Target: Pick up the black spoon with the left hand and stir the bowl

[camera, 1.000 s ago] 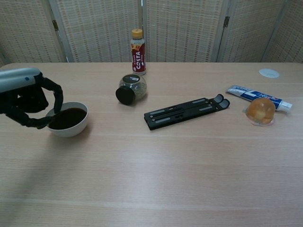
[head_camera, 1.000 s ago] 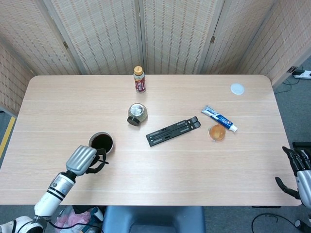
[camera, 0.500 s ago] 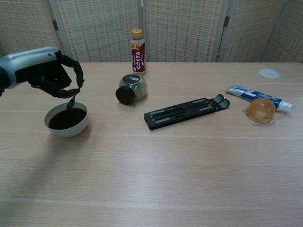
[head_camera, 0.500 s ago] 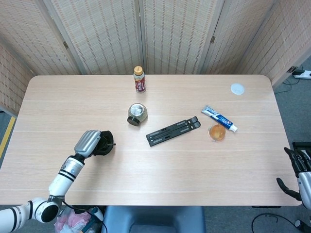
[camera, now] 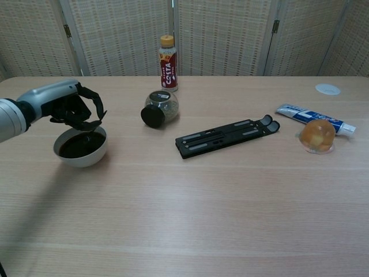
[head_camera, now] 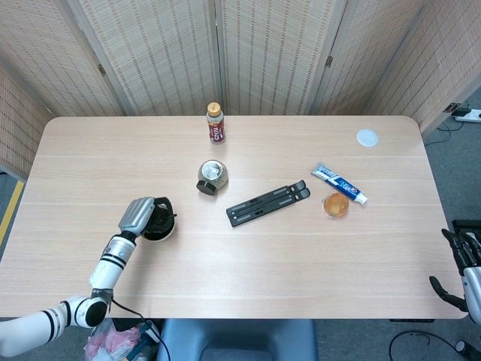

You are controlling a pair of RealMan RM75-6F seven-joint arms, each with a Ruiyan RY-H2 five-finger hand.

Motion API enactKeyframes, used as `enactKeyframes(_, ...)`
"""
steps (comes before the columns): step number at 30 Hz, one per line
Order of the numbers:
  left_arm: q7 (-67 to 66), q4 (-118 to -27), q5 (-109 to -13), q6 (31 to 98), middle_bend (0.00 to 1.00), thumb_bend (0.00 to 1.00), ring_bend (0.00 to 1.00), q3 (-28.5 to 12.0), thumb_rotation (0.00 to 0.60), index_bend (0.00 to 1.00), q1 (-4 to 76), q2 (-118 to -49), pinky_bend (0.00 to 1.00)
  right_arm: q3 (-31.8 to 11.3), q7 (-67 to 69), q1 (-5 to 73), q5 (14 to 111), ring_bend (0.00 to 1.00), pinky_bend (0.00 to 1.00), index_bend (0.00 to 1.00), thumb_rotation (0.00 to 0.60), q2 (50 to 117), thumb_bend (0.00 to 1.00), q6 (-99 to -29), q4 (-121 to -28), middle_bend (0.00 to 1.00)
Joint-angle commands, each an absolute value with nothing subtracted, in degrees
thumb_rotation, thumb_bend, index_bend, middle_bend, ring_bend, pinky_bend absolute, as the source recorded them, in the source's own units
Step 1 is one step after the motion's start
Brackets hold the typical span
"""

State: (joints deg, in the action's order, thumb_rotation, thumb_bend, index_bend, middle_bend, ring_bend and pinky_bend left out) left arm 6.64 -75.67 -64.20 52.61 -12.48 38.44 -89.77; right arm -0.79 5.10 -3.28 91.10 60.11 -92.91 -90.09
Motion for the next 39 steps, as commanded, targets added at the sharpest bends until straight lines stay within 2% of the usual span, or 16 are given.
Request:
enactKeyframes(1,6.82,-73.51,-64.15,52.54,0.97,0.49,0.85,-12.01,0.600,0.71,38.14,-90.89,0.98,-0.82,5.07,-3.24,91.15,0.12,0.09,0.02,0.600,60.09,0.19,-92.89,-90.13,0.16)
enactKeyframes(7,7.00,-73.07,-64.30,52.27,0.97,0.49,0.85,-11.38,0.600,0.71,37.21,-90.25,0.98,-0.86,5.02,-3.08,91.27,0.12,0.09,0.02,0.600,60.12,0.19,-92.69,-90.12,0.16)
enactKeyframes(20,3.95,-78.98,-64.81,50.83,0.97,0.49,0.85,-10.14,0.600,0.71,37.10,-88.24,0.98,-0.67,5.75,-3.68,91.34,0.12,0.09,0.02,0.600,60.41,0.19,-93.39,-89.45,0.16)
enactKeyframes(30,0.69,-74.65,-61.60,49.41,0.97,0.49,0.85,-12.39,0.600,0.71,39.84,-91.91,0.98,-0.51,6.29,-4.33,91.35,0.12,0.09,0.02,0.600,60.51,0.19,-94.10,-89.07,0.16)
enactKeyframes(39,-0.83,-75.63,-60.38,49.67,0.97,0.49,0.85,-11.62,0.600,0.71,38.67,-89.68,0.98,-0.69,6.58,-3.86,91.40,0.12,0.09,0.02,0.600,60.75,0.19,-93.42,-88.58,0.16)
